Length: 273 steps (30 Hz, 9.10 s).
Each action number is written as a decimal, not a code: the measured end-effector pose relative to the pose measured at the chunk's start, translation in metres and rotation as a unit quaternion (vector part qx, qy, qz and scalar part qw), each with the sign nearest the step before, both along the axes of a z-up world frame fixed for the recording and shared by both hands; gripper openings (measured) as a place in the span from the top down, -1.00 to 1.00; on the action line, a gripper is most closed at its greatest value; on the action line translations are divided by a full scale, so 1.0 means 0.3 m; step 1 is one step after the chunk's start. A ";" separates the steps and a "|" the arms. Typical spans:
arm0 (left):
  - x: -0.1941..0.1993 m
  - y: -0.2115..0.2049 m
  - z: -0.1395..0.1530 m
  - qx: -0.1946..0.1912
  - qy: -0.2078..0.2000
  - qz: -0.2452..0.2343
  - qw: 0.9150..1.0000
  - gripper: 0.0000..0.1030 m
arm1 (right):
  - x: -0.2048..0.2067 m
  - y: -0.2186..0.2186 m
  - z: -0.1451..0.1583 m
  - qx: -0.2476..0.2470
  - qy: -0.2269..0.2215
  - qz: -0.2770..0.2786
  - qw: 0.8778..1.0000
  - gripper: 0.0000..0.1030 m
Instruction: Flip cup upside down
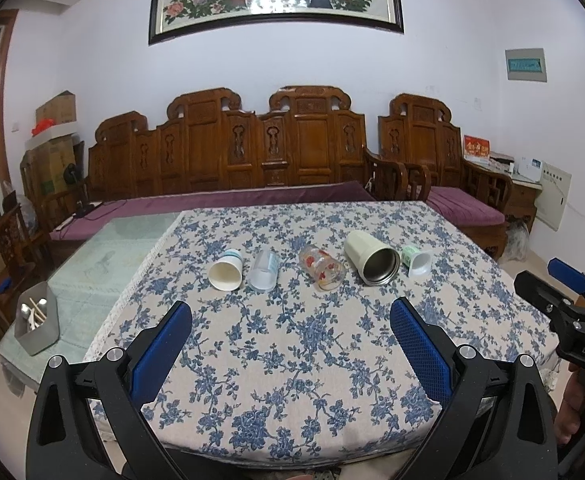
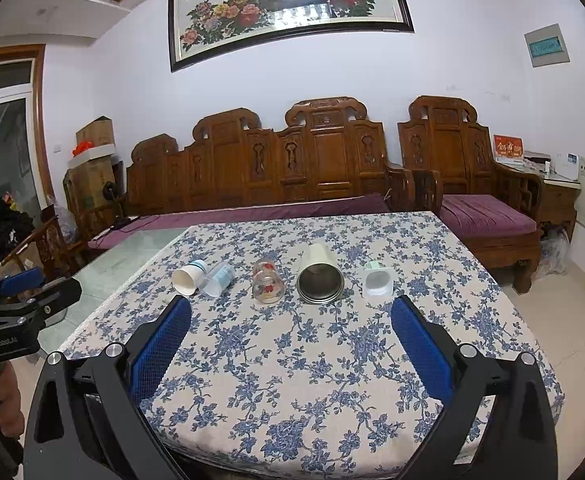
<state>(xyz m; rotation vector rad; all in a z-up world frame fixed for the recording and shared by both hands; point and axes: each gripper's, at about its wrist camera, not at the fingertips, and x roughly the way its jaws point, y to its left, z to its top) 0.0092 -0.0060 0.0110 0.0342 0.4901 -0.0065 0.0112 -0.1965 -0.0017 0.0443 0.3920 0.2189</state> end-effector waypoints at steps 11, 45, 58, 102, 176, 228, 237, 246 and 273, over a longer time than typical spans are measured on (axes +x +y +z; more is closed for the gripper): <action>0.199 0.005 -0.123 0.011 0.070 -0.025 0.997 -0.85 | 0.195 -0.020 -0.100 -0.001 0.050 0.007 0.999 -0.96; 0.795 -0.080 -0.598 -0.004 0.235 -0.125 0.964 -0.85 | 1.282 -0.223 -0.353 -0.105 0.249 -0.009 0.963 -0.24; 0.765 -0.064 -0.578 0.005 0.230 -0.139 0.963 -0.85 | 1.443 -0.225 -0.517 -0.099 0.397 -0.001 0.913 0.04; 0.592 0.120 -0.394 -0.003 0.189 -0.052 0.981 -0.85 | 0.699 0.278 -0.462 -0.041 0.326 0.143 0.934 -0.19; 0.865 -0.255 -0.516 0.012 0.214 -0.084 0.973 0.05 | 0.535 -0.075 -0.450 -0.027 0.175 0.033 0.984 -0.63; 0.317 -0.068 -0.362 -0.003 0.158 -0.039 0.987 -0.85 | 0.367 -0.034 -0.347 -0.004 0.163 0.026 0.986 -0.90; 0.200 -0.027 -0.290 -0.006 0.136 -0.034 0.990 -0.85 | 0.244 0.009 -0.301 -0.006 0.152 0.029 0.988 -0.90; 0.068 -0.009 -0.160 -0.013 0.090 -0.035 0.995 -0.85 | 0.113 0.022 -0.159 -0.004 0.103 0.025 0.994 -0.90; -0.170 0.011 0.061 -0.013 -0.008 -0.015 1.000 -0.85 | -0.153 0.029 0.105 0.000 -0.020 0.018 1.000 -0.90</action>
